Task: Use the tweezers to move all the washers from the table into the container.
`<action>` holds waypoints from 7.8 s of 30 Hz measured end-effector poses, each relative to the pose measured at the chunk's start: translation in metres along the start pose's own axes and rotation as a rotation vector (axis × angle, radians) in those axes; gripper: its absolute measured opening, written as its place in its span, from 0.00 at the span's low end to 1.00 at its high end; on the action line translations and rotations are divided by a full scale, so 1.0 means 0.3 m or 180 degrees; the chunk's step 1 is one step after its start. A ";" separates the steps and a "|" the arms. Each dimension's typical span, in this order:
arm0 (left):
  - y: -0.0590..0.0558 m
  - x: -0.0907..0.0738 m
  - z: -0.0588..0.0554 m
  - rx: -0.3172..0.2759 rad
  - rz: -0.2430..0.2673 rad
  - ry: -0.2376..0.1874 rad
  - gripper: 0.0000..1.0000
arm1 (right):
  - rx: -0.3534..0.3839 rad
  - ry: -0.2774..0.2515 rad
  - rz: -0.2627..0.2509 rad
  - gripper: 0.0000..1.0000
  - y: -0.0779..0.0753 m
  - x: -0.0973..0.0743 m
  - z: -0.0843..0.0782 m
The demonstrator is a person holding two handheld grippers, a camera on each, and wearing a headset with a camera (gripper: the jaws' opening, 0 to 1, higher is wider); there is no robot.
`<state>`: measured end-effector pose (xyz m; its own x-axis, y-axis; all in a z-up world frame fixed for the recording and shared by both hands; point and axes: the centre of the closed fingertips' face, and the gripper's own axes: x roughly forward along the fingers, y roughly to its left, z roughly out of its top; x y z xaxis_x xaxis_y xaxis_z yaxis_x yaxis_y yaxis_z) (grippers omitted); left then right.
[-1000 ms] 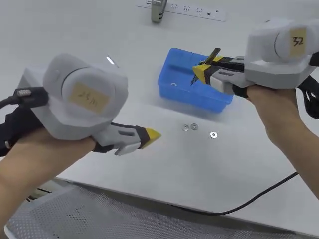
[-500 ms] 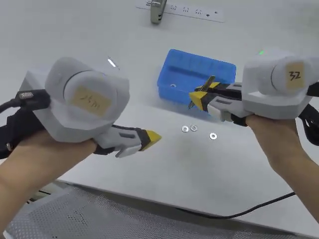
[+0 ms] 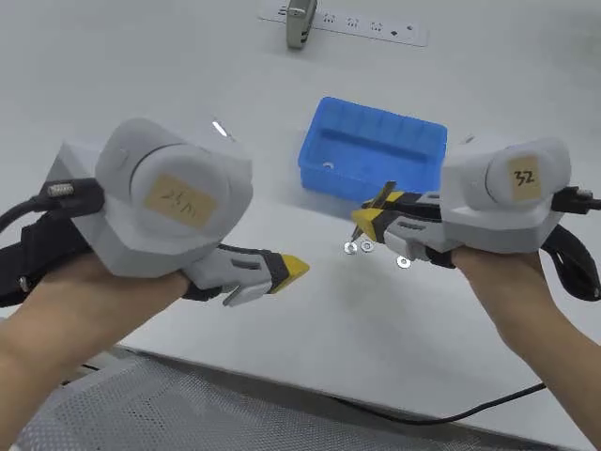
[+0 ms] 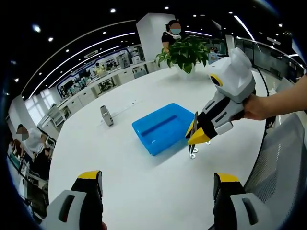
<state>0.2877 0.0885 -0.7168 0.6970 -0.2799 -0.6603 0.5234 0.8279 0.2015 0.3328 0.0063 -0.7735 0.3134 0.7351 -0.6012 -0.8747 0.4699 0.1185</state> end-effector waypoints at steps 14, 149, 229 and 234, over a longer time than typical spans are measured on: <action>-0.002 -0.001 -0.003 0.0018 0.0007 0.0011 0.99 | -0.0060 0.0003 -0.0018 0.05 0.010 0.003 -0.008; 0.015 -0.020 0.024 0.0026 0.0032 -0.0060 0.98 | 0.0190 -0.0676 -0.0474 0.04 -0.161 -0.028 0.265; 0.027 -0.011 0.015 0.0084 0.0094 -0.0040 0.98 | -0.0184 -0.0374 -0.0231 0.03 -0.055 -0.108 0.202; 0.029 -0.011 0.008 0.0053 0.0096 -0.0031 0.98 | -0.0159 -0.0455 -0.0323 0.03 -0.086 -0.115 0.230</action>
<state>0.2911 0.0954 -0.7111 0.7172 -0.2598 -0.6466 0.5102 0.8278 0.2333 0.3701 0.0026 -0.7014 0.4472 0.7488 -0.4891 -0.8521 0.5229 0.0213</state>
